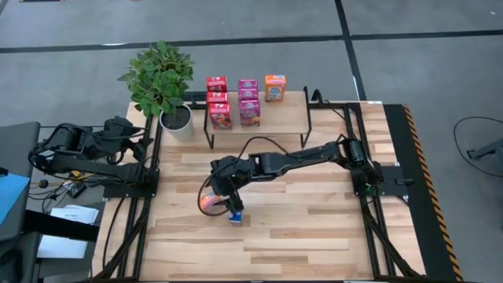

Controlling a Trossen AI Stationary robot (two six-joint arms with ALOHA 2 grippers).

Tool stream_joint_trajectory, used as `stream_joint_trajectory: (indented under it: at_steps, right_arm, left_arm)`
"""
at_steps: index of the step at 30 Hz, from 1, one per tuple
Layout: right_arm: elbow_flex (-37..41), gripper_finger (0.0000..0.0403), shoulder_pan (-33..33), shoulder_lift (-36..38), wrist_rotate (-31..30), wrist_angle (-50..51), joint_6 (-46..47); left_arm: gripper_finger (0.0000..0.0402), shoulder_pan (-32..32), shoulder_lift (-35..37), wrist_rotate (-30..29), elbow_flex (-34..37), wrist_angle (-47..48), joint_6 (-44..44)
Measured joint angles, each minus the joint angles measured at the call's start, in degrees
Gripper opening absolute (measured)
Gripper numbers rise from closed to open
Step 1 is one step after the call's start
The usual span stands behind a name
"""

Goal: Stack cereal on shelf
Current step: Put the orange cereal box on the shelf aligned with the other orange cereal box on the shelf

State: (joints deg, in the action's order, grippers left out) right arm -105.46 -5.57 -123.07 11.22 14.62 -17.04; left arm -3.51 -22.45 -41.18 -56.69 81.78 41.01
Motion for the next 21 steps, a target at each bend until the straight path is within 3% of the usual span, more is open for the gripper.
stream_joint_trajectory:
  at_steps: [5,7,21]
  right_arm:
    - [1.1,0.0340,0.4,-2.7,0.1,-0.2,-0.1]
    - [0.4,0.0341,0.5,-5.1,0.2,-4.6,-0.4]
    - [-0.9,0.0316,0.3,-7.1,0.9,1.2,2.2]
  left_arm:
    - [0.0321,0.0,0.0,0.5,0.0,0.4,0.1]
    - [0.0321,0.0,0.0,1.2,0.0,0.4,0.1]
    - [0.0321,0.0,0.0,1.7,0.0,1.3,0.2]
